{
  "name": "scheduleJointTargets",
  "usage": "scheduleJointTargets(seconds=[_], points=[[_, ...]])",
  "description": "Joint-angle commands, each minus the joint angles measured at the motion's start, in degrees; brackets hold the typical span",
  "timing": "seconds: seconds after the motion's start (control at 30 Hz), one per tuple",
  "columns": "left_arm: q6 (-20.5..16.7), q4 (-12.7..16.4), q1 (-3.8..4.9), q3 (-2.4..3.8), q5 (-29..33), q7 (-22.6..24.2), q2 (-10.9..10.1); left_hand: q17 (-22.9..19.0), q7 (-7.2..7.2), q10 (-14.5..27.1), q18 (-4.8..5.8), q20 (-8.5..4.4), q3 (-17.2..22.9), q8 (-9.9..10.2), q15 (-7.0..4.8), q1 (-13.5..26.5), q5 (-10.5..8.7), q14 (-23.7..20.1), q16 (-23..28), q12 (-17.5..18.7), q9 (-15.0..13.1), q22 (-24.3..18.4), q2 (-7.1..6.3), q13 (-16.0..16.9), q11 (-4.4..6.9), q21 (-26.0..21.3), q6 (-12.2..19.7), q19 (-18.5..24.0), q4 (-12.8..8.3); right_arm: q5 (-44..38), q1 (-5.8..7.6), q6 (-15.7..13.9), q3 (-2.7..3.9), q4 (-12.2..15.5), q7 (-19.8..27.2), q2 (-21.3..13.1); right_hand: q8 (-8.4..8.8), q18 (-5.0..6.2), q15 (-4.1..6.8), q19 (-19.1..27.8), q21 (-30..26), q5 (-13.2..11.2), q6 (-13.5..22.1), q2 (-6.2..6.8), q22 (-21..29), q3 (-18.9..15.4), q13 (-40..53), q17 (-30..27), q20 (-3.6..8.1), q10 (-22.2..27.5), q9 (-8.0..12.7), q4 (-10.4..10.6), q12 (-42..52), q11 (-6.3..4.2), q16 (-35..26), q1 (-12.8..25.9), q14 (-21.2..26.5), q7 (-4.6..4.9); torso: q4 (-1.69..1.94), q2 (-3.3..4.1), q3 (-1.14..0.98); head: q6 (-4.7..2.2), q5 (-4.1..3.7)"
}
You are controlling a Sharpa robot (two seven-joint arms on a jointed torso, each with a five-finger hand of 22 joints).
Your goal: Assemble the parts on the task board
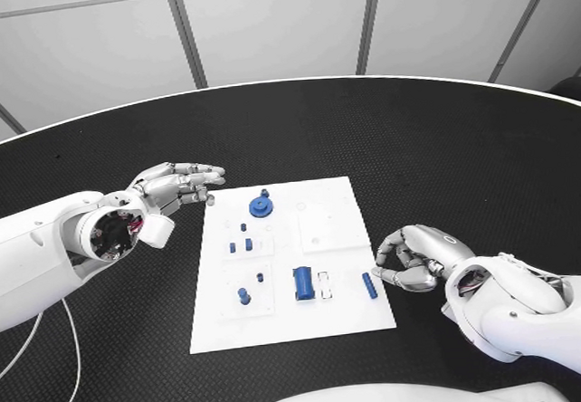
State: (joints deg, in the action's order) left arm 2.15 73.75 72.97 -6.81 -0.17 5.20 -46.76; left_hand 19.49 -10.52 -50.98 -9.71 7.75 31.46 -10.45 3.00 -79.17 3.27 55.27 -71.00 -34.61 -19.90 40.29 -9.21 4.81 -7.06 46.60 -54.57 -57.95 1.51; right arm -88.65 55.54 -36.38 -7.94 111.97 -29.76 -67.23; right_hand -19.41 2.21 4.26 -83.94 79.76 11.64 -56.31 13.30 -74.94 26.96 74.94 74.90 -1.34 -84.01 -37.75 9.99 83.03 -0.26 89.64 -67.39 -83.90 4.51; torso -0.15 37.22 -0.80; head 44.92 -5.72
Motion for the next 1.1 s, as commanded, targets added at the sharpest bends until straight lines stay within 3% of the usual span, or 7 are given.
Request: scheduleJointTargets(seconds=[0.03, 0.53, 1.1], points=[[0.1, 0.0, 0.0, 0.0, 0.0, 0.0, 0.0, 0.0, 0.05, 0.5, -0.89, 0.26, 0.0, 0.3, -0.04, 0.4, -0.16, -0.3, 0.0, -0.4, -0.1, -0.1, 0.26, 0.1, 0.04, -0.4, 0.4, -0.1, 0.2, 0.0, -0.12, 0.1, -0.05, -0.3, -0.2, 0.6, 0.44, -0.07, -0.31, -4.1, 0.1, -0.1, -0.5, -0.01, -10.1, -0.2, 10.8, 13.9, -0.34, -2.9, 0.1, 0.2, -0.1, 0.24, -0.2, 0.7, -5.8, 0.0, 0.09, -0.03, -0.01, 0.12, -0.14], [0.1, 0.0, -0.01, 0.0, 0.0, -0.1, 0.0, 0.0, 0.08, 0.6, -0.89, 0.25, 0.0, 0.3, -0.07, 0.4, -0.16, -0.3, 0.0, -0.4, -0.1, -0.2, 0.23, 0.1, 0.07, -0.5, 0.4, -0.2, 0.3, 0.0, -0.33, 2.2, -0.1, -1.4, -1.1, 2.1, 1.05, -0.03, -0.18, -4.1, -0.1, -0.8, -1.8, 0.08, -10.1, -2.9, 10.8, 13.9, -0.35, -2.9, 0.5, 2.4, -0.1, 0.06, -0.2, 2.2, -5.8, -0.26, 0.13, -0.09, 0.26, 0.49, -0.26], [0.2, -0.1, -0.01, 0.0, 0.0, -0.2, -0.1, 0.0, 0.08, 0.6, -0.89, 0.24, 0.0, 0.3, -0.07, 0.4, -0.16, -0.3, 0.0, -0.4, -0.1, -0.2, 0.22, 0.1, 0.07, -0.5, 0.4, -0.2, 0.3, 0.0, -0.63, 4.9, -0.13, -2.5, -1.9, 3.1, 0.84, -0.02, 0.16, -4.1, -0.1, -0.8, -2.8, 0.02, -10.2, -6.3, 10.7, 13.8, -0.08, -2.9, 0.2, 4.2, -0.3, -0.34, -0.3, 1.7, -5.8, -0.71, 0.05, -0.05, 0.19, 0.77, 0.07]])
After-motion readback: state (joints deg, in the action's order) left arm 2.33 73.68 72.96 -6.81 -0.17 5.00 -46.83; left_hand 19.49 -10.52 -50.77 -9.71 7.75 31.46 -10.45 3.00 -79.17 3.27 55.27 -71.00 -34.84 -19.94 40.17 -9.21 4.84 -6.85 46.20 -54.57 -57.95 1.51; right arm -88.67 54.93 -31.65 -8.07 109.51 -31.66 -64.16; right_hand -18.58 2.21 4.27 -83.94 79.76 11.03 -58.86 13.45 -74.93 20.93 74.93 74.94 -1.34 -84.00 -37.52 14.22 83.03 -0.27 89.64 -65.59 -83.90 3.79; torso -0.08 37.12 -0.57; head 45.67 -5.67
